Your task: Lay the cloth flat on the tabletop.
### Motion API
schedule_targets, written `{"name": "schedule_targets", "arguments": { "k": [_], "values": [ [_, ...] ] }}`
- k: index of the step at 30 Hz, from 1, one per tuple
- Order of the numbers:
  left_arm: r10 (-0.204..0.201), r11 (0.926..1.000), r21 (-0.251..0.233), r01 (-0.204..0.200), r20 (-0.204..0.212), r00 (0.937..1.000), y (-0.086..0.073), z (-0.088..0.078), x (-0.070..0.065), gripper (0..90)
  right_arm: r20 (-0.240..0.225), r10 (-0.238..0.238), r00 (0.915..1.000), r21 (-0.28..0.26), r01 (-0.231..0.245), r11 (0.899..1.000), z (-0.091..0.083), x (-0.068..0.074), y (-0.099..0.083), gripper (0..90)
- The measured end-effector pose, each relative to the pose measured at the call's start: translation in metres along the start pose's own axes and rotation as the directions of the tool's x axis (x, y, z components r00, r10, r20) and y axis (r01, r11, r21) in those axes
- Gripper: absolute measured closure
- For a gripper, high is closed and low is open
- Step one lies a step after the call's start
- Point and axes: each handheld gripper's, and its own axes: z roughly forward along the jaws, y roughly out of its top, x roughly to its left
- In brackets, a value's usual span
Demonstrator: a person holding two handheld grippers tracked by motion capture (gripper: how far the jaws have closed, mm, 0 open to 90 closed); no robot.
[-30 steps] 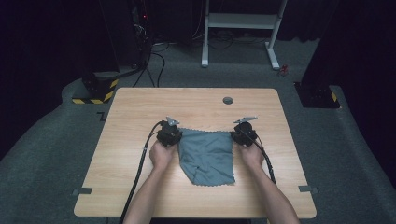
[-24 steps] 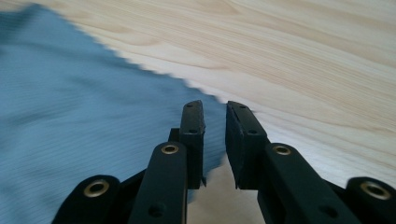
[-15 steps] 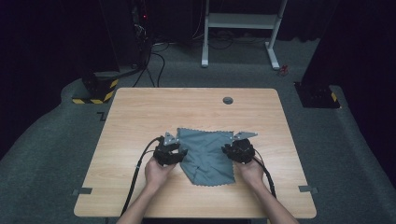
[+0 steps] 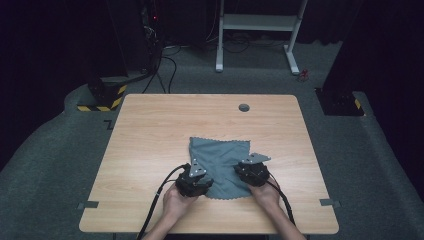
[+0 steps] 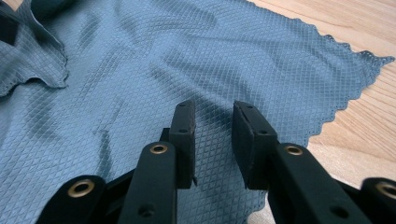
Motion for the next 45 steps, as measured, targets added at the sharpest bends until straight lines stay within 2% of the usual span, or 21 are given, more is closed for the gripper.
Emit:
{"name": "schedule_targets", "arguments": {
  "k": [4,5,6,9,11,16,19,20,24,27,30,33,36,37,40,43,45],
  "values": [
    [0.023,0.9992,0.032,-0.022,-0.029,0.9993,0.002,0.011,-0.005,57.2,0.003,0.003,1.0,-0.001,-0.003,1.0,0.0,-0.001,0.0,67.4],
    [0.032,0.9985,0.045,-0.031,-0.029,0.999,0.002,0.013,-0.006,60.3,0.003,0.006,1.0,-0.001,-0.006,1.0,0.0,-0.001,0.0,66.8],
    [0.038,0.9982,0.048,-0.036,-0.033,0.9987,0.002,0.014,-0.006,67.7,0.003,0.007,1.0,-0.002,-0.007,1.0,0.0,-0.001,0.0,66.1],
    [0.03,0.999,0.033,-0.029,-0.028,0.9992,0.002,0.01,-0.005,82.8,0.002,0.01,0.9999,0.0,-0.01,1.0,0.0,-0.001,0.0,65.5],
    [0.031,0.9993,0.023,-0.03,-0.029,0.9991,0.0,0.005,-0.005,87.7,0.002,0.01,0.9999,0.0,-0.01,1.0,0.0,-0.001,0.0,65.5],
    [0.015,0.9999,-0.003,-0.015,-0.044,0.9989,-0.01,-0.012,-0.002,88.3,0.003,0.01,1.0,0.0,-0.01,1.0,0.0,0.0,0.0,65.5],
    [-0.002,0.9998,-0.019,0.001,-0.066,0.9978,-0.022,-0.025,-0.001,88.3,0.002,0.01,0.9999,-0.001,-0.01,1.0,0.0,0.0,0.0,65.5],
    [-0.006,0.9998,-0.02,0.005,-0.067,0.9977,-0.024,-0.027,0.0,88.1,0.003,0.009,1.0,0.0,-0.009,1.0,0.0,0.0,0.0,65.5],
    [-0.07,0.9972,-0.031,0.068,-0.084,0.9939,-0.046,-0.042,0.007,87.0,0.003,0.009,1.0,-0.001,-0.009,1.0,0.0,0.0,0.0,65.5],
    [-0.095,0.9952,-0.035,0.092,-0.095,0.991,-0.056,-0.05,0.009,86.8,0.002,0.01,0.9999,-0.001,-0.01,1.0,0.0,0.0,0.0,65.5],
    [-0.093,0.9955,-0.027,0.091,-0.104,0.9902,-0.063,-0.055,0.007,85.8,0.003,0.009,1.0,-0.001,-0.009,1.0,0.0,0.0,0.0,65.5],
    [-0.081,0.9967,-0.009,0.081,-0.132,0.988,-0.07,-0.058,0.004,83.7,0.003,0.008,1.0,-0.001,-0.008,1.0,0.0,0.0,0.0,65.5],
    [-0.106,0.9942,-0.032,0.103,-0.14,0.9844,-0.072,-0.064,0.005,77.6,0.003,0.007,1.0,-0.001,-0.007,1.0,0.0,0.0,0.0,65.5],
    [-0.123,0.9916,-0.057,0.116,-0.151,0.9808,-0.072,-0.068,0.007,74.5,0.003,0.006,1.0,-0.001,-0.006,1.0,0.0,0.0,0.0,65.5],
    [-0.16,0.9849,-0.092,0.147,-0.163,0.9735,-0.069,-0.073,0.012,61.8,0.003,0.007,1.0,-0.002,-0.007,1.0,0.0,0.0,0.0,65.5],
    [-0.182,0.9812,-0.094,0.169,-0.155,0.9711,-0.065,-0.072,0.019,52.5,0.005,0.005,1.0,-0.001,-0.005,1.0,0.0,0.0,0.0,65.2],
    [-0.164,0.9843,-0.092,0.15,-0.164,0.9728,-0.062,-0.068,0.02,51.2,0.004,0.007,1.0,-0.001,-0.007,1.0,0.0,0.0,0.0,65.2]
  ]
}}
